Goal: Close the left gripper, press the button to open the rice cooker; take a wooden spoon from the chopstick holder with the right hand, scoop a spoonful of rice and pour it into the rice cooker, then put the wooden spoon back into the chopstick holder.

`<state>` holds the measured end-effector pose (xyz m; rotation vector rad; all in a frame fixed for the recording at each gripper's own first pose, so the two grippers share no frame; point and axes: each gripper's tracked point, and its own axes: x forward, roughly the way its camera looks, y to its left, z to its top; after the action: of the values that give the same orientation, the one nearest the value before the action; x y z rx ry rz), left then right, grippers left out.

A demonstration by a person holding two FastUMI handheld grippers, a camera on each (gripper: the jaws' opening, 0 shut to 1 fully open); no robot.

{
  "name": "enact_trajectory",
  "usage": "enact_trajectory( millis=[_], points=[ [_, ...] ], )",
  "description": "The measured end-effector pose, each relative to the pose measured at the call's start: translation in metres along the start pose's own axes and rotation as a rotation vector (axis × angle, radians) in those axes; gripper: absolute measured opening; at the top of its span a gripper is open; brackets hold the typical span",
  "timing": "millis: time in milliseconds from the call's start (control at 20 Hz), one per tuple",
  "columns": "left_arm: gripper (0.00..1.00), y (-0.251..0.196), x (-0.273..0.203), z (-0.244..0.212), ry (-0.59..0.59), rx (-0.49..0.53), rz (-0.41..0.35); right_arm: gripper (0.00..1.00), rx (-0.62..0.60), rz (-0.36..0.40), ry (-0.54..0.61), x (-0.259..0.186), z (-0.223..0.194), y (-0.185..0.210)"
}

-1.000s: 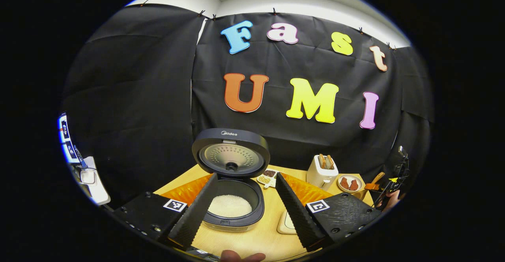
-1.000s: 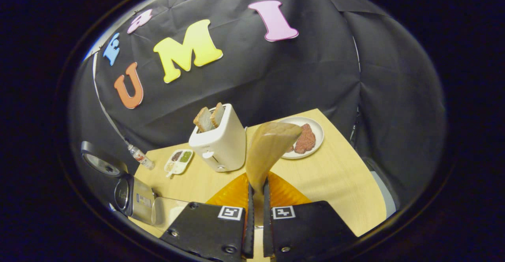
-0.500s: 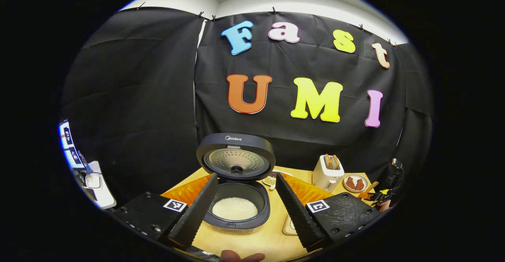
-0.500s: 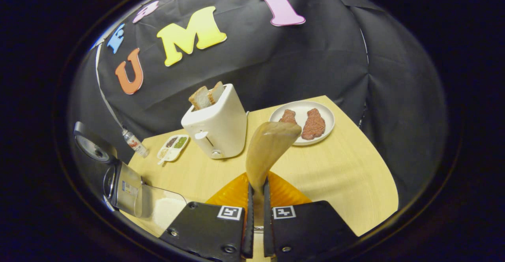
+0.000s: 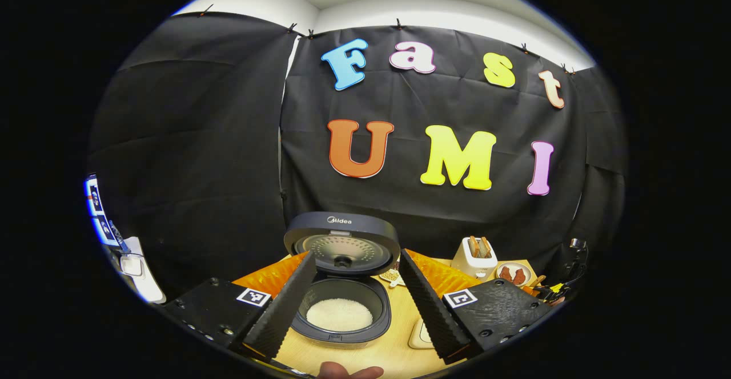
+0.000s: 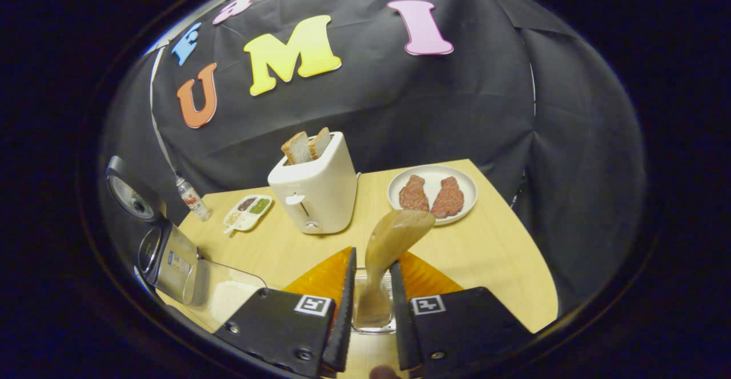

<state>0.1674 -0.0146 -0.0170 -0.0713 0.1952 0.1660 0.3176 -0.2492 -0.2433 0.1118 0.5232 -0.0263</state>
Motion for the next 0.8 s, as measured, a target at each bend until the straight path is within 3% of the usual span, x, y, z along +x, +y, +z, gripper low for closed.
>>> enact_trajectory(
  millis=[50,100,150,200,350,450,500,550,600,700,750,800],
  points=[
    [0.95,-0.001,0.003,0.002,-0.011,-0.006,-0.008,0.45,-0.001,-0.008,-0.010,-0.006,0.006,-0.002],
    [0.95,0.000,0.006,0.005,-0.021,-0.006,-0.015,0.59,0.002,-0.019,-0.019,-0.013,0.012,-0.005],
    [0.95,0.002,0.010,0.007,-0.035,-0.004,-0.020,0.58,0.004,-0.033,-0.028,-0.021,0.017,-0.008],
    [0.95,0.004,0.012,0.011,-0.051,-0.003,-0.024,0.65,0.005,-0.046,-0.039,-0.030,0.024,-0.010],
    [0.95,0.007,0.022,0.023,-0.099,-0.017,-0.043,0.65,0.002,-0.075,-0.122,-0.064,0.058,-0.010],
    [0.94,0.012,0.028,0.032,-0.130,-0.037,-0.050,0.76,-0.015,-0.088,-0.174,-0.088,0.076,-0.006],
    [0.94,0.014,0.032,0.037,-0.150,-0.051,-0.053,0.90,-0.032,-0.091,-0.197,-0.101,0.084,-0.002],
    [0.94,0.017,0.038,0.042,-0.164,-0.060,-0.057,0.85,-0.049,-0.096,-0.223,-0.113,0.091,0.001],
    [0.94,0.020,0.044,0.044,-0.178,-0.063,-0.058,0.92,-0.057,-0.099,-0.244,-0.125,0.095,0.005],
    [0.94,0.025,0.061,0.047,-0.189,-0.065,-0.060,0.88,-0.059,-0.086,-0.255,-0.149,0.094,0.015],
    [0.94,0.026,0.069,0.046,-0.183,-0.067,-0.065,1.00,-0.056,-0.081,-0.257,-0.157,0.091,0.019],
    [0.95,0.027,0.077,0.047,-0.182,-0.064,-0.071,1.00,-0.055,-0.090,-0.260,-0.167,0.089,0.019]
  ],
)
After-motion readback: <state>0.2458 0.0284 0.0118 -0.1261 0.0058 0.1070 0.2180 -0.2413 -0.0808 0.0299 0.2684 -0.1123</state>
